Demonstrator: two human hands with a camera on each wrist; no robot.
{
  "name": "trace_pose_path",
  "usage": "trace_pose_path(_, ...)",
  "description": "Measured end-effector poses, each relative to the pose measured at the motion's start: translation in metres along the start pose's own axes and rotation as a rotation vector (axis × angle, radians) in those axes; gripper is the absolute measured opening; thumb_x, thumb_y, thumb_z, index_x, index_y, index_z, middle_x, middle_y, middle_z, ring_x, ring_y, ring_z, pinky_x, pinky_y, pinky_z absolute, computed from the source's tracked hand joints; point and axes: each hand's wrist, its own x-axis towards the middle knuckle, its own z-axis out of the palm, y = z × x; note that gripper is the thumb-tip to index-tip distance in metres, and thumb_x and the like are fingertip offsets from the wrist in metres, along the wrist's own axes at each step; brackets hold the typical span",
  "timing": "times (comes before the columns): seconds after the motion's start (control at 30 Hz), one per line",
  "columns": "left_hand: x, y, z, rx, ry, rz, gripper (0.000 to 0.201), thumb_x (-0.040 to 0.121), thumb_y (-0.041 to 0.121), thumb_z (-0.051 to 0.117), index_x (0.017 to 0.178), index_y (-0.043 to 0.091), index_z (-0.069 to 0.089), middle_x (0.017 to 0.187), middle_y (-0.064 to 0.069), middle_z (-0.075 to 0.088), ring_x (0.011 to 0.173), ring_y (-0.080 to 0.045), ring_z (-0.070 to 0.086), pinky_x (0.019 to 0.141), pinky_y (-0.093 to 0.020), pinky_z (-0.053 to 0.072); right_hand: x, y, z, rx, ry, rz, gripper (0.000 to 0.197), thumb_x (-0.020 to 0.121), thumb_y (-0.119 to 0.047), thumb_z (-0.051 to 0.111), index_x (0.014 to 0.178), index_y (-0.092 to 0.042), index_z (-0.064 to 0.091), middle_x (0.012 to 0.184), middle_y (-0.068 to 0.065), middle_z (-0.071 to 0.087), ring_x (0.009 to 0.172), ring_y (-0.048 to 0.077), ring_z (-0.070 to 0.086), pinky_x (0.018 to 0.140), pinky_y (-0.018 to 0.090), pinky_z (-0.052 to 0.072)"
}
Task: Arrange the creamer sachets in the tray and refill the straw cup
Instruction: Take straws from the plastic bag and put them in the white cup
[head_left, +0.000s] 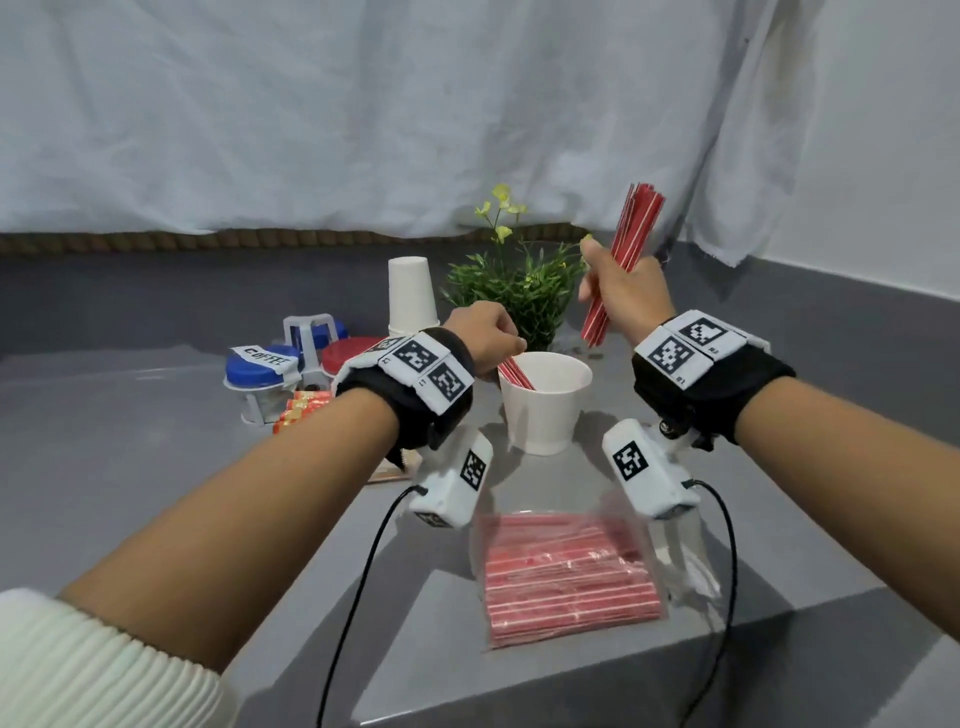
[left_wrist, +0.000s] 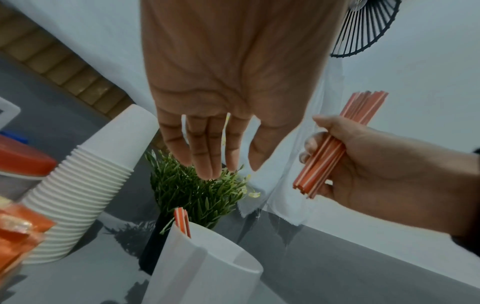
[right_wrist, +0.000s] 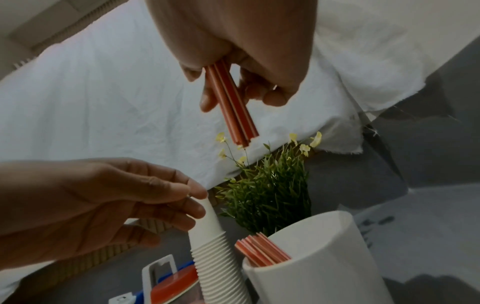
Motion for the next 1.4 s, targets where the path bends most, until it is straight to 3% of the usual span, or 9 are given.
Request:
trace_pose_path(0.07,0.015,-0.005,0.004,-0.019,0.027,-0.016,0.008,0.091,0.020,0.055,0.097,0.015,0.057,0.100,-0.005,0.058,0.078,-0.014,0.057,0.051,-0.013,0.047,0.013,0.004,0.008,-0.030,-0.058,-0.033,0.052,0.092,-0.039,0.048,0.046,-0.015,0.052,0.053,0.001,0.054,0.046,0.007,0.049,0.067,0.029,0.042)
trace_pose_path(0.13,0.030,-0.014,0.014,-0.004,0.029,-0.034,0.014,0.089,0.017,0.056,0.103,0.014,0.058,0.108,-0.007,0.061,0.094,-0.019,0.060,0.067,-0.016,0.050,0.025,0.016,0.020,-0.050,-0.111,-0.035,0.050,0.092,-0.039,0.048,0.048,-0.016,0.054,0.057,0.005,0.056,0.049,0.013,0.050,0.067,0.031,0.043)
trace_pose_path(0.33,0.067,-0.048,0.047,-0.005,0.033,-0.116,0.042,0.082,0.021,0.067,0.119,0.009,0.049,0.120,-0.010,0.054,0.111,-0.026,0.053,0.089,-0.031,0.043,0.034,0.073,0.053,-0.235,-0.276,0.047,0.047,0.092,-0.037,0.051,0.050,-0.017,0.058,0.033,-0.004,0.046,0.027,0.005,0.043,0.036,0.013,0.035)
trace_pose_path(0.53,0.094,-0.072,0.064,-0.252,0.075,-0.146,0.026,0.083,0.014,0.067,0.066,0.016,0.048,0.067,-0.001,0.054,0.056,-0.009,0.051,0.051,-0.017,0.043,0.037,0.104,0.060,-0.493,-0.483,0.045,0.024,0.086,-0.021,0.058,0.073,-0.004,0.069,0.063,0.003,0.059,0.058,0.011,0.054,0.057,0.019,0.041)
trace_pose_path(0.77,0.101,-0.079,0.064,-0.601,0.086,-0.222,0.030,0.091,-0.005,0.046,0.066,0.008,0.056,0.060,-0.008,0.054,0.029,0.001,0.047,0.037,-0.012,0.041,0.037,0.099,0.060,-0.702,-0.693,0.022,0.020,0.078,-0.030,0.069,0.089,-0.014,0.064,0.077,0.000,0.058,0.073,0.015,0.053,0.054,0.017,0.037)
trace_pose_path(1.0,0.091,-0.072,0.057,-0.838,0.085,-0.178,0.031,0.097,0.004,0.037,0.123,0.002,0.054,0.086,-0.006,0.059,0.066,-0.009,0.053,0.060,-0.018,0.045,0.033,0.096,0.056,-0.515,-0.639,0.068,0.021,0.071,-0.011,0.077,0.083,-0.012,0.060,0.065,-0.004,0.054,0.056,0.008,0.051,0.051,0.011,0.045)
trace_pose_path(1.07,0.088,-0.070,0.059,-0.824,0.056,-0.151,0.033,0.098,0.005,0.037,0.128,0.000,0.051,0.106,-0.016,0.060,0.082,-0.016,0.059,0.064,-0.015,0.048,0.034,0.097,0.055,-0.470,-0.645,0.083,0.025,0.069,-0.008,0.078,0.083,-0.013,0.058,0.066,-0.003,0.055,0.057,0.010,0.054,0.059,0.021,0.050)
trace_pose_path(1.2,0.090,-0.073,0.070,-0.718,0.043,-0.086,0.033,0.097,0.005,0.038,0.126,-0.003,0.053,0.118,-0.022,0.060,0.098,-0.024,0.057,0.083,-0.028,0.050,0.032,0.100,0.051,-0.296,-0.603,0.099,0.024,0.071,0.002,0.075,0.085,-0.009,0.058,0.065,0.000,0.061,0.056,0.005,0.057,0.049,0.010,0.046)
trace_pose_path(1.4,0.096,-0.080,0.084,-0.591,0.096,-0.077,0.035,0.095,0.011,0.045,0.129,0.002,0.052,0.132,-0.020,0.054,0.124,-0.036,0.050,0.106,-0.048,0.039,0.033,0.109,0.054,-0.447,-0.386,0.015,0.024,0.072,-0.005,0.074,0.068,-0.020,0.055,0.080,0.001,0.061,0.083,0.017,0.058,0.075,0.030,0.050)
